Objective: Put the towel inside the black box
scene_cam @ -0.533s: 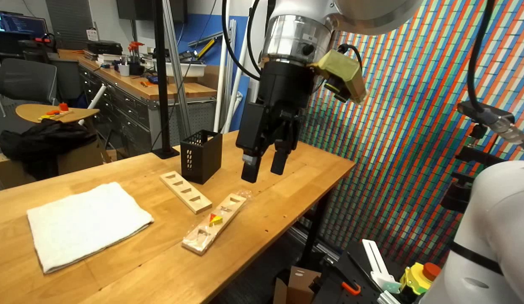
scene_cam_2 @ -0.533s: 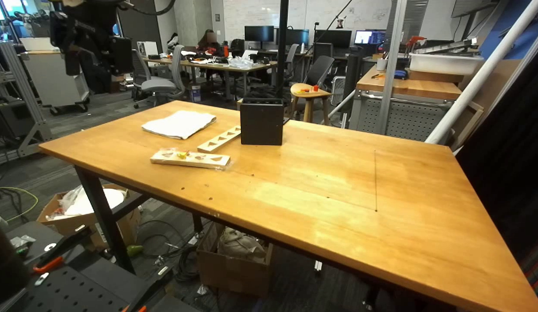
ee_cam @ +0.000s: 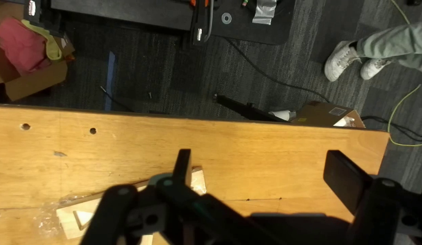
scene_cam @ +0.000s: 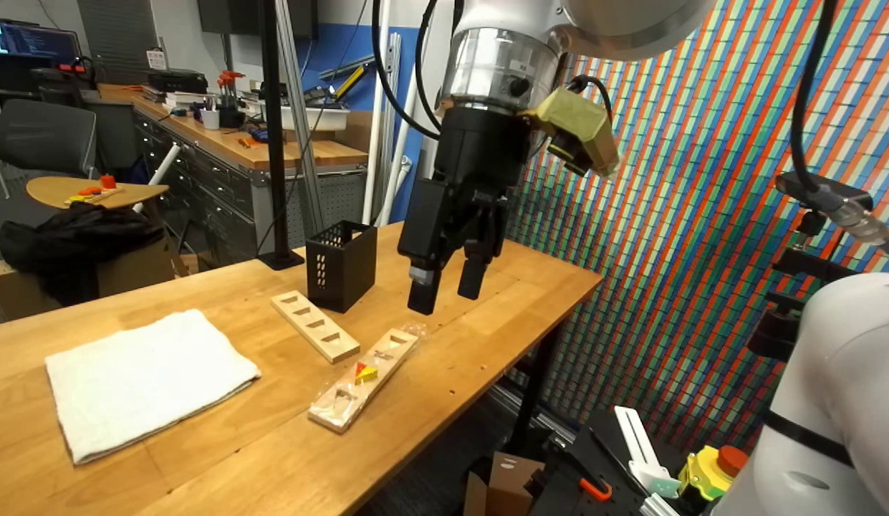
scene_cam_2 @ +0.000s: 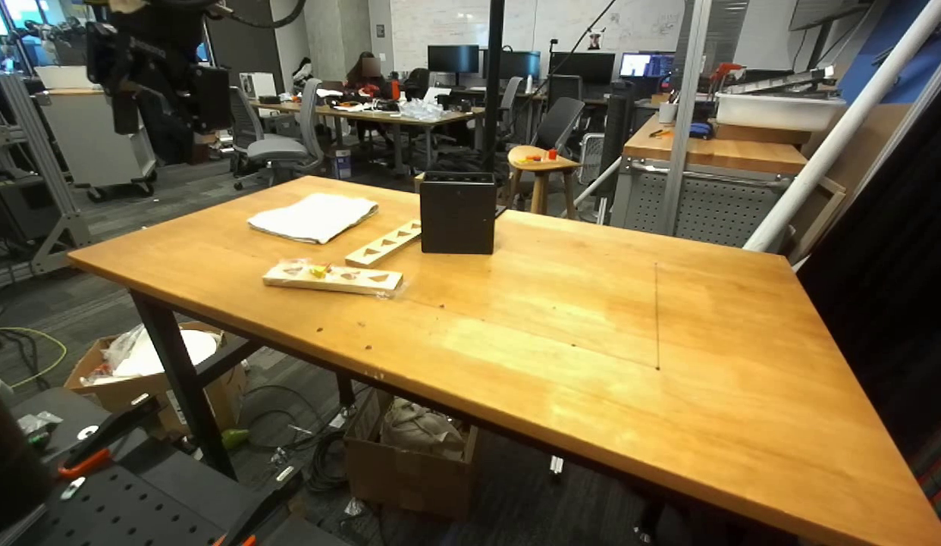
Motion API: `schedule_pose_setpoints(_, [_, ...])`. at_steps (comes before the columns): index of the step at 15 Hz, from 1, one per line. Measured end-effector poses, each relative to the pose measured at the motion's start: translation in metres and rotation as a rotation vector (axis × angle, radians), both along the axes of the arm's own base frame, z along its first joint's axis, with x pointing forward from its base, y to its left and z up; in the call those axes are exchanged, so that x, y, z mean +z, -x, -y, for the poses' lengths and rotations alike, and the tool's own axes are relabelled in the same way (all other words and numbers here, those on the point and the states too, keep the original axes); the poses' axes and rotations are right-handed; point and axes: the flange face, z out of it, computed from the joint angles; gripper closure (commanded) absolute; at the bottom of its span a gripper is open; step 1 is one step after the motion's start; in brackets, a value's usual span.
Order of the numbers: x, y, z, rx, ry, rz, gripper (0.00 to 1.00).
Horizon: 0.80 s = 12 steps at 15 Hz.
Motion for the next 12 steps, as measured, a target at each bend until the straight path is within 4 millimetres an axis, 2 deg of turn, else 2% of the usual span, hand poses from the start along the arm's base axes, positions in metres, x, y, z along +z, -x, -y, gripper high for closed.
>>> schedule_pose_setpoints(3, [-0.004,-0.010,-0.021,0.046,0.043,0.000,0.00])
schedule_pose_setpoints(5, [-0.004,-0.027,-0.043,0.098,0.089,0.019,0.00])
schedule_pose_setpoints(9, [0.000,-0.082,-0.086,0.221,0.193,0.073,0.00])
schedule_pose_setpoints(12, [0.001,-0.132,-0.109,0.292,0.251,0.105,0.00])
